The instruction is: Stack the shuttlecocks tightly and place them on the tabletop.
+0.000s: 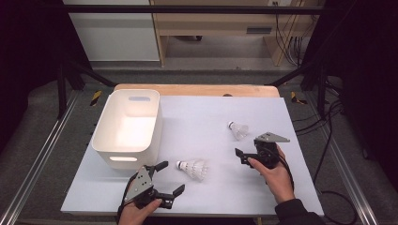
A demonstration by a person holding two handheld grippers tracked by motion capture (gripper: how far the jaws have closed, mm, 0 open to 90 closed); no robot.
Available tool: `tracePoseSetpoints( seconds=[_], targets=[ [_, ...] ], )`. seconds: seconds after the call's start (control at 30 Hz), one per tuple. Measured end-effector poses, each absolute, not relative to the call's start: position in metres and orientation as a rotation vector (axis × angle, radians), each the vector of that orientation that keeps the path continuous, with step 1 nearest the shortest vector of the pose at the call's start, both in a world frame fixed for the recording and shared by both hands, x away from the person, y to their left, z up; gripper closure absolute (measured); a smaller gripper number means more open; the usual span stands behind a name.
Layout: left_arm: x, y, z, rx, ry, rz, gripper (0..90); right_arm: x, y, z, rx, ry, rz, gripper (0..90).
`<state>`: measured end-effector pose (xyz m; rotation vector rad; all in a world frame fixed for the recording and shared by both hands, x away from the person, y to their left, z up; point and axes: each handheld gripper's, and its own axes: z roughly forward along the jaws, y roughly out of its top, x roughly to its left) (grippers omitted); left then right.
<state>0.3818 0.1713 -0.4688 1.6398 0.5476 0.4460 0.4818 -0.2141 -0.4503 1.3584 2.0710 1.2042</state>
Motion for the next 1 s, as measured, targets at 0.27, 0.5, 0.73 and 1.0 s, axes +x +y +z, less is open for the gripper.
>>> tracePoseSetpoints(
  seconds=[0.27, 0.5, 0.73, 1.0],
  targets=[
    [0.385, 0.172, -0.468, 1.608, 0.565, 0.430, 3.3, 0.500, -0.203, -0.449, 1.338, 2.099, 1.127, 16.6],
    [0.384, 0.168, -0.468, 1.621, 0.548, 0.421, 3.4, 0.507, -0.197, -0.454, 1.356, 2.103, 1.069, 22.6],
    [0.385, 0.168, -0.469, 1.621, 0.555, 0.416, 3.4, 0.514, -0.190, -0.459, 1.373, 2.096, 1.037, 25.3],
    [0.384, 0.166, -0.468, 1.619, 0.545, 0.398, 3.5, 0.519, -0.178, -0.462, 1.351, 2.076, 0.986, 32.5]
  ],
)
